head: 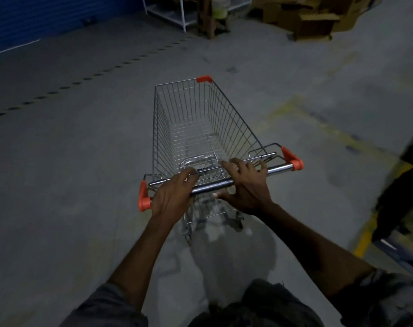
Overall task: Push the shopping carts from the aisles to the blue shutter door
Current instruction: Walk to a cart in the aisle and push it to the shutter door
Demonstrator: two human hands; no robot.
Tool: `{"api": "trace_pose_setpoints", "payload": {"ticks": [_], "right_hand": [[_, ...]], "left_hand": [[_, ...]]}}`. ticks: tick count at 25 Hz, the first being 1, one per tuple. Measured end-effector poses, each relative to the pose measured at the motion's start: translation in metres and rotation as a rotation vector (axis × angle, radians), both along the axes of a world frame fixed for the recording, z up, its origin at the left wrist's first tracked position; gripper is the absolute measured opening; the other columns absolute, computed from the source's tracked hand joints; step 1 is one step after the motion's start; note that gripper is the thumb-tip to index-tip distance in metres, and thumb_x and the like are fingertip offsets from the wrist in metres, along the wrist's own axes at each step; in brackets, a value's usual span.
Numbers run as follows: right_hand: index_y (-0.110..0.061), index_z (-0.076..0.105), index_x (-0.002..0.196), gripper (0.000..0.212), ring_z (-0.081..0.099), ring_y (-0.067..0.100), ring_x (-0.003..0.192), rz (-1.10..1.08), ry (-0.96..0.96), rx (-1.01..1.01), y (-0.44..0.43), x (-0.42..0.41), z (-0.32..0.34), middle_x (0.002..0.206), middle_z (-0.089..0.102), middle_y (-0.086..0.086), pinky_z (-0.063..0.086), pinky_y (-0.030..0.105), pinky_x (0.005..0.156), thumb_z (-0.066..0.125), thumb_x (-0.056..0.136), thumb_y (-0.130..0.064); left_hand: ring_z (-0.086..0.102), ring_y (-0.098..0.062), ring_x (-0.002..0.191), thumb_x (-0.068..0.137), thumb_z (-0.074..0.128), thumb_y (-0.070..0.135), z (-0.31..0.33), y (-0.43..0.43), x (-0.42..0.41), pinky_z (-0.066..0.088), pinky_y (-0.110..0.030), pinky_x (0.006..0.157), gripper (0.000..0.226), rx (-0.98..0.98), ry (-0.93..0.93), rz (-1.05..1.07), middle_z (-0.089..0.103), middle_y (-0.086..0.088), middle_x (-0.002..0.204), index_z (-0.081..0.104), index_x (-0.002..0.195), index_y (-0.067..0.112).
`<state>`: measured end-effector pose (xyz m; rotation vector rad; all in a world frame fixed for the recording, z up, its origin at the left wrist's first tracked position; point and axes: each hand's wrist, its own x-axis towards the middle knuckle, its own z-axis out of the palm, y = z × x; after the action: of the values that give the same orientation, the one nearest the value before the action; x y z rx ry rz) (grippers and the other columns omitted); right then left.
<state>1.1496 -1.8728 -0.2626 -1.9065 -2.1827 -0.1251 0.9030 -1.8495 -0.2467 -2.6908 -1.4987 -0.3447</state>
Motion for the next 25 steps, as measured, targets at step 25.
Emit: {"api": "trace_pose_setpoints", "payload": {"ticks": [25], "right_hand": [[-0.034, 0.064, 0.094, 0.071, 0.064, 0.012, 0.075, 0.434, 0.030, -0.359, 0.523, -0.046, 0.038, 0.081, 0.068, -0.008, 0.052, 0.031, 0.081, 0.038, 0.077, -0.098]], "left_hand": [[0.069, -0.026, 0.069, 0.099, 0.040, 0.067, -0.007, 0.430, -0.047, 0.043, -0.030, 0.057, 0.050, 0.117, -0.013, 0.300, 0.071, -0.001, 0.080, 0.065, 0.096, 0.024]]}}
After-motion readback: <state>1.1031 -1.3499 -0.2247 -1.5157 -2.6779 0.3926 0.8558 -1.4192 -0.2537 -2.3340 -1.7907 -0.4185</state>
